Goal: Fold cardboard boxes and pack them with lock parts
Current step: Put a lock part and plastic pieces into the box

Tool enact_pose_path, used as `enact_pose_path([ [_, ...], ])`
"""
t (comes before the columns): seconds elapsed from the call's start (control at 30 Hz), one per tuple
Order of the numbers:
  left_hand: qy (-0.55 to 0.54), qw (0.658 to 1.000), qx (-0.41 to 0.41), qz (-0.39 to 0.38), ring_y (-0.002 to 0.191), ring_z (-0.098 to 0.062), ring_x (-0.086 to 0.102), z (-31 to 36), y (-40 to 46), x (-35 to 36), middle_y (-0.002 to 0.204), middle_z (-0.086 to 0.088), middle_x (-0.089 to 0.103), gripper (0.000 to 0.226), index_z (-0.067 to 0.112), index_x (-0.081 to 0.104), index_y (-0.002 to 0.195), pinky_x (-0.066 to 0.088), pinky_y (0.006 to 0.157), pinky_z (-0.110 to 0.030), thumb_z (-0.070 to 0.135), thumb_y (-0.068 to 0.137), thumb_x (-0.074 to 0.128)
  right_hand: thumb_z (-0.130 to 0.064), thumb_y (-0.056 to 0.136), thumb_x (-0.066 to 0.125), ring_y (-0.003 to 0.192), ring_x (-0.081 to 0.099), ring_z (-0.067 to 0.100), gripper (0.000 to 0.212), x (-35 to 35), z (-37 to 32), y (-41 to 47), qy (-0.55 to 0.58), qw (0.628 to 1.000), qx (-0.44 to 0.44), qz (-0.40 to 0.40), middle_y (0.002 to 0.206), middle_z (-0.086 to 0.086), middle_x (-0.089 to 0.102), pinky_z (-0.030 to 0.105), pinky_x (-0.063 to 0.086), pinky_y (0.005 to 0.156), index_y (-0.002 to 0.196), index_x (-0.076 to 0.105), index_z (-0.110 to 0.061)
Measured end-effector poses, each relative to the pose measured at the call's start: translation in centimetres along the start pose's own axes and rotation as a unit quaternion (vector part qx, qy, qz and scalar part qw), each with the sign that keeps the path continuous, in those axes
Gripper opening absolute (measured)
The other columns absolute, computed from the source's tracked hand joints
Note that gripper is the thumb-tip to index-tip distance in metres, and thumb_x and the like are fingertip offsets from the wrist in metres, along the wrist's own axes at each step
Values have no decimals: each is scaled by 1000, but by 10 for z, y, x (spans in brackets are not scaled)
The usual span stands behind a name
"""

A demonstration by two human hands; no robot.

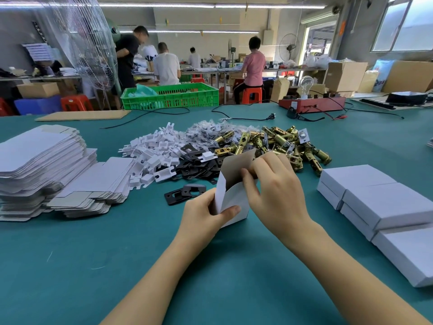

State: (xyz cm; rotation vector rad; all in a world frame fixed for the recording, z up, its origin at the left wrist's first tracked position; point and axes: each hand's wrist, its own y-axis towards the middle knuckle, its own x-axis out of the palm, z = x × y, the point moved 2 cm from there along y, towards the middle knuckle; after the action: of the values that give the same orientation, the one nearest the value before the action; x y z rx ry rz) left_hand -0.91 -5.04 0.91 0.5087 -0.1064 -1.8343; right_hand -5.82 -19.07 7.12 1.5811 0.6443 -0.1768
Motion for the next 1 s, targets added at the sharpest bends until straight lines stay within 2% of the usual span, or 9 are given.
enact_pose_path([
  [0.1,-34,999,-25,-13,79,-4,66,-3,2,-3,87,14,73,22,30,71,96,48,65,-12,18,81,79,-12,92,56,78,56,32,21,3,3,-3,48,998,-31,30,87,15,60,38,48,69,78,63,1],
  [0.23,-79,995,-51,-35,93,-11,69,-8,6,-8,97,8,74,28,33,71,102,54,75,-19,19,79,79,-21,96,45,86,56,25,29,13,13,-11,107,993,-10,42,102,14,57,31,48,72,97,61,3],
  [0.33,-88,994,-55,-44,93,-10,69,-8,8,-8,99,8,75,31,36,73,100,55,77,-22,23,73,81,-28,97,39,81,49,11,32,28,29,-21,158,982,99,19,100,3,51,22,39,66,100,57,-1],
  [0.4,-93,993,-60,-46,91,-5,69,-8,9,-9,98,12,75,31,41,74,95,52,73,-15,24,70,82,-25,100,40,79,53,20,27,38,46,-28,185,961,206,-9,90,5,53,26,37,66,95,55,-3],
  [0.47,-91,992,-64,-51,92,-2,68,-9,10,-9,99,15,74,32,46,73,93,50,72,-12,27,68,82,-25,103,39,74,59,28,28,45,63,-33,237,909,342,-35,83,12,58,29,39,60,87,53,-6],
  [0.53,-93,992,-65,-51,93,-2,67,-10,11,-9,99,16,74,32,45,73,93,49,72,-11,26,70,83,-30,102,39,67,59,19,34,45,72,-33,282,864,414,-46,80,10,63,19,41,53,80,56,-12],
  [0.73,-92,993,-57,-44,94,-5,68,-12,12,-9,100,14,74,34,39,71,99,53,77,-18,20,73,84,-36,102,36,55,54,-2,46,46,35,-36,358,864,305,-182,62,-10,64,10,40,54,67,65,-26],
  [0.9,-107,990,-77,-44,97,-10,69,-14,12,-8,101,9,75,35,33,72,103,55,88,-29,14,76,83,-27,100,40,62,45,15,31,49,37,-27,397,775,418,-257,89,8,56,26,39,61,92,61,-5],
  [1.0,-112,990,-73,-50,101,-14,69,-13,12,-7,102,4,75,33,25,72,108,54,93,-32,13,78,82,-28,83,58,83,60,29,25,44,31,-31,427,822,276,-259,98,-2,70,38,53,75,106,66,-20],
])
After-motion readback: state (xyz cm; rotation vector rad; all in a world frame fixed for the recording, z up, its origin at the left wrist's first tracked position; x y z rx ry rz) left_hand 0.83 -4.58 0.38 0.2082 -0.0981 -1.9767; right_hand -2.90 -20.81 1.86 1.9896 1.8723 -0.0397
